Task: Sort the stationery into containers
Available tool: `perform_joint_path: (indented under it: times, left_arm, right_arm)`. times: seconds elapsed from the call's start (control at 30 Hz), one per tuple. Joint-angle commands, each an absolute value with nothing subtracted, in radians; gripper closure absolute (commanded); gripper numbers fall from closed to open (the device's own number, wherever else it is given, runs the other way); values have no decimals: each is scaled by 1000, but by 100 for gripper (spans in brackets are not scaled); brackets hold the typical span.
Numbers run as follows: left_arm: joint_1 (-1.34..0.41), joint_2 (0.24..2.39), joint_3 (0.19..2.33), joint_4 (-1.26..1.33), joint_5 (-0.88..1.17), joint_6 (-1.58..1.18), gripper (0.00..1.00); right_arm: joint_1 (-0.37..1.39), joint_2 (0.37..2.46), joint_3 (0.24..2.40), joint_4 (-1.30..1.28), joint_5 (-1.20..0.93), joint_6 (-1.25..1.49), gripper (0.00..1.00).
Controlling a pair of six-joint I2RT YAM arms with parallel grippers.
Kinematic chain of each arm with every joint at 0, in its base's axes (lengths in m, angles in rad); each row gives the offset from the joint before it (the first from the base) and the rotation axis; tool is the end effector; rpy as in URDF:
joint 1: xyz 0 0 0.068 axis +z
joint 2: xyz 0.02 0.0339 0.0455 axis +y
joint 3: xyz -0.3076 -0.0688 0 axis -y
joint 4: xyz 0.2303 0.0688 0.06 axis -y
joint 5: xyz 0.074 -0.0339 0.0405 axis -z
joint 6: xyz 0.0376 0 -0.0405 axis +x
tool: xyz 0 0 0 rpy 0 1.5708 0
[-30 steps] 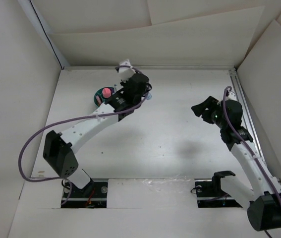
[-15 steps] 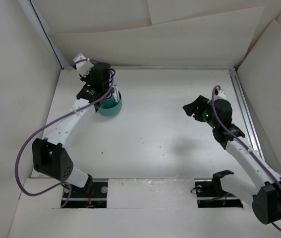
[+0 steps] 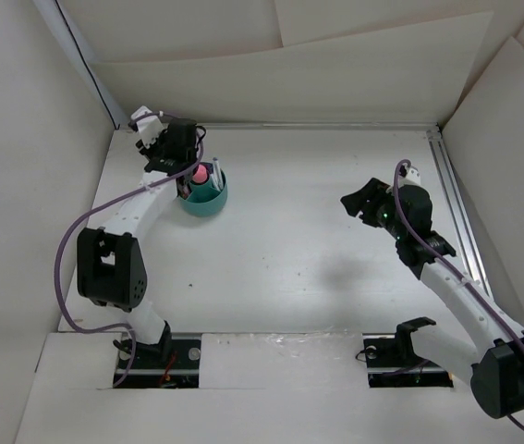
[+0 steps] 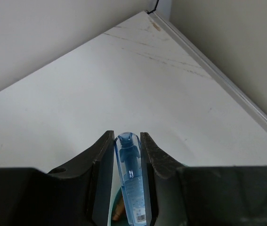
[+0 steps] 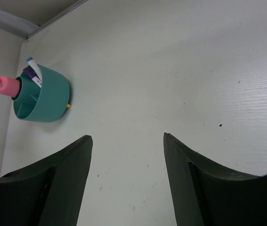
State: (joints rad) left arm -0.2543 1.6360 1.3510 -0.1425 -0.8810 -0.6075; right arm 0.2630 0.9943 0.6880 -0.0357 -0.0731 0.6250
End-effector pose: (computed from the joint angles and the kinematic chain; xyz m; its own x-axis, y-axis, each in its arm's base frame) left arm 0.3625 -0.0643 0.3727 -0.0331 -0.3667 -0.9297 -0.6554 0.7102 -0.2569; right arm 0.1876 0.0534 0.3218 -0.4532 0.4823 -0.7497 -0.0747 0.8175 0.5711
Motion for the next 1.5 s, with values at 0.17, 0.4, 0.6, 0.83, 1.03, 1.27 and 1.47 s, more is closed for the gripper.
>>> perform_joint_path:
  times: [0.17, 0.4, 0.6, 0.83, 1.03, 1.27, 1.47]
  left_arm:
    - [-253, 1672, 1371, -117, -966, -529, 97]
    - [-288, 1716, 1371, -94, -1014, -496, 97]
    - [-301, 1767, 1394, -84, -1034, -476, 97]
    - [-301, 1799, 1395, -106, -1054, -485, 97]
    - [-301, 1828, 1404, -106, -1072, -485, 97]
    - [-301, 1838, 1404, -115, -1072, -485, 92]
    - [-301, 1847, 1413, -136, -1072, -494, 88]
  right_arm:
    - [272, 977, 692, 29, -57, 621, 32]
    - [272, 977, 692, 29, -57, 621, 32]
    - [272, 968, 692, 29, -57, 612, 32]
    - [272, 968, 692, 29, -57, 612, 32]
    - [272, 968, 692, 29, -57, 612, 32]
    - [272, 968, 692, 29, -57, 612, 32]
    - [272, 968, 692, 29, -57, 612, 32]
